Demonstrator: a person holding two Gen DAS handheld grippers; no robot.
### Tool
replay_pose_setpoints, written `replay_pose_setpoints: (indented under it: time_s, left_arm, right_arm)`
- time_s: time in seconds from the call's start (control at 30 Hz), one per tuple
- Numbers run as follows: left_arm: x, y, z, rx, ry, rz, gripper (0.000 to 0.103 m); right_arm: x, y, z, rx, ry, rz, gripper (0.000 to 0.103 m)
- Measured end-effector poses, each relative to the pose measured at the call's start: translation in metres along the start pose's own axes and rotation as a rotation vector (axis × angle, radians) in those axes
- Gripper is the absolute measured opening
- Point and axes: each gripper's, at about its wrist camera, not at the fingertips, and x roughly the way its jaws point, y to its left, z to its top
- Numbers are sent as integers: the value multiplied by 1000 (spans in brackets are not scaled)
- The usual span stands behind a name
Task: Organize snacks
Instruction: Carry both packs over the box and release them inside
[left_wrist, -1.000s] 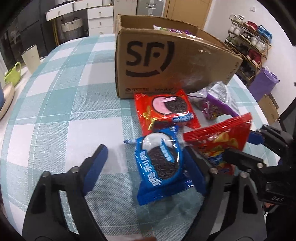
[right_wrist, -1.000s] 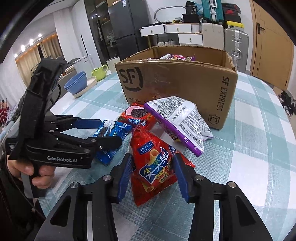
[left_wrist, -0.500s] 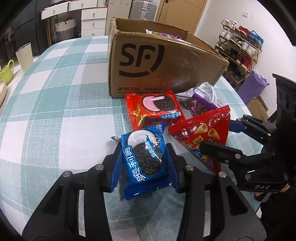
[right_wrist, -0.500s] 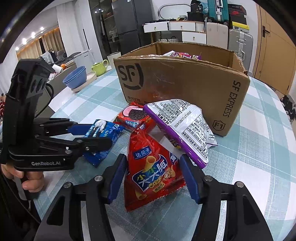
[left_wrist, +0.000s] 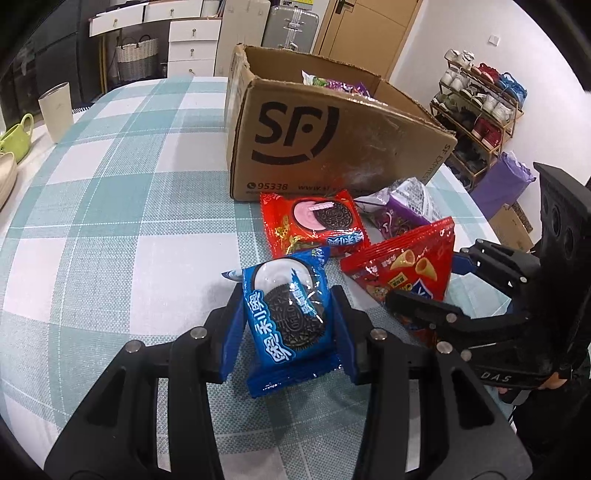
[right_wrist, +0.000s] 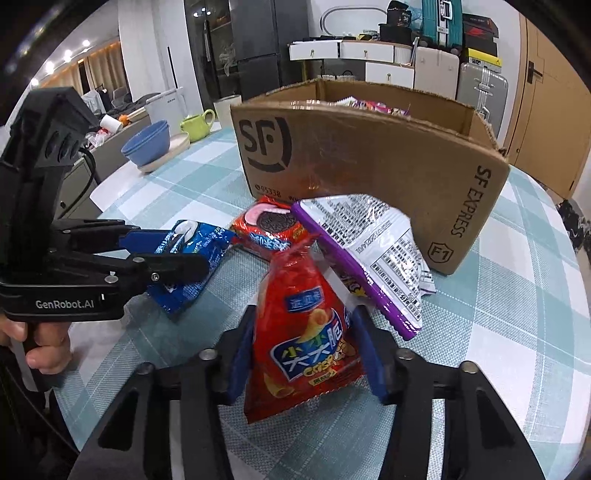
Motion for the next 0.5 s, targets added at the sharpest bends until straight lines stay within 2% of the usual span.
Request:
replay_pose_setpoints:
  time_s: [0.5]
  left_arm:
    - [-33,-5,2,19,-79,35,41]
  right_arm:
    - [-47,6,-3,12,-118,45,45]
